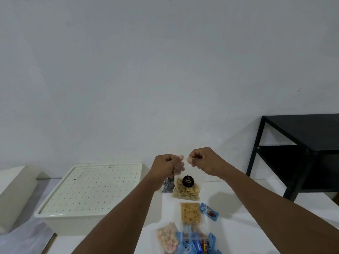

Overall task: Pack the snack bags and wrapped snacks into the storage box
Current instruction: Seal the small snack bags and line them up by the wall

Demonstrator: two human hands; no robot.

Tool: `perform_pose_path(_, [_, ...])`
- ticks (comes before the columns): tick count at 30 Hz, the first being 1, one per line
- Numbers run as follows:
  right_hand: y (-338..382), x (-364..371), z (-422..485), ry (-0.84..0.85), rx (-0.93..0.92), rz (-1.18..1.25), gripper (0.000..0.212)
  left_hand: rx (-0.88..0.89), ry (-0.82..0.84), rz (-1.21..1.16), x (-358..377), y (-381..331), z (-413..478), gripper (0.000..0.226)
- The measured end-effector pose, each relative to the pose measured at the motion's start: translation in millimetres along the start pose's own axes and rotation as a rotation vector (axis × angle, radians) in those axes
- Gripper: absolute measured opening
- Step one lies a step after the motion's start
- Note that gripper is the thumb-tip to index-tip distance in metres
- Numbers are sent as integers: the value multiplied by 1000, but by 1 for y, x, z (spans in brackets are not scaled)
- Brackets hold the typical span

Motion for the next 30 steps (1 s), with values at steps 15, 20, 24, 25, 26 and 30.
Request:
perform_pose_path(15, [-18, -10, -17, -46, 37, -21, 21, -42, 64, 188, 3, 12, 7, 31])
perform_pose_path(20, [-21, -12, -21, -31, 60, 65, 12, 16, 14, 232, 5, 14, 12, 17])
perform_pose_path(24, [-32, -16, -21, -61, 96, 6, 11, -25, 22, 250, 3, 23, 13, 20])
perform_pose_path(25, [-36, -15, -20, -73, 98, -20, 11, -40, 34, 253, 4, 24, 14, 22])
perform_pose_path(26, [-40, -15, -18, -82, 104, -43, 11, -57, 44, 261, 5, 26, 15, 25])
perform_pose_path(30, [-55, -11, -13, -81, 117, -51, 14, -85, 52, 344, 8, 33, 27, 25])
Point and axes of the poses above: each hand's wrist, its own z-axis towards the middle knuckle, its own x-axis out of the palm, y = z × x, the point moved 1 cm from there along z, towards the middle knuckle, and after that the axes turned 14 degrees about y, right-handed, at the moved point
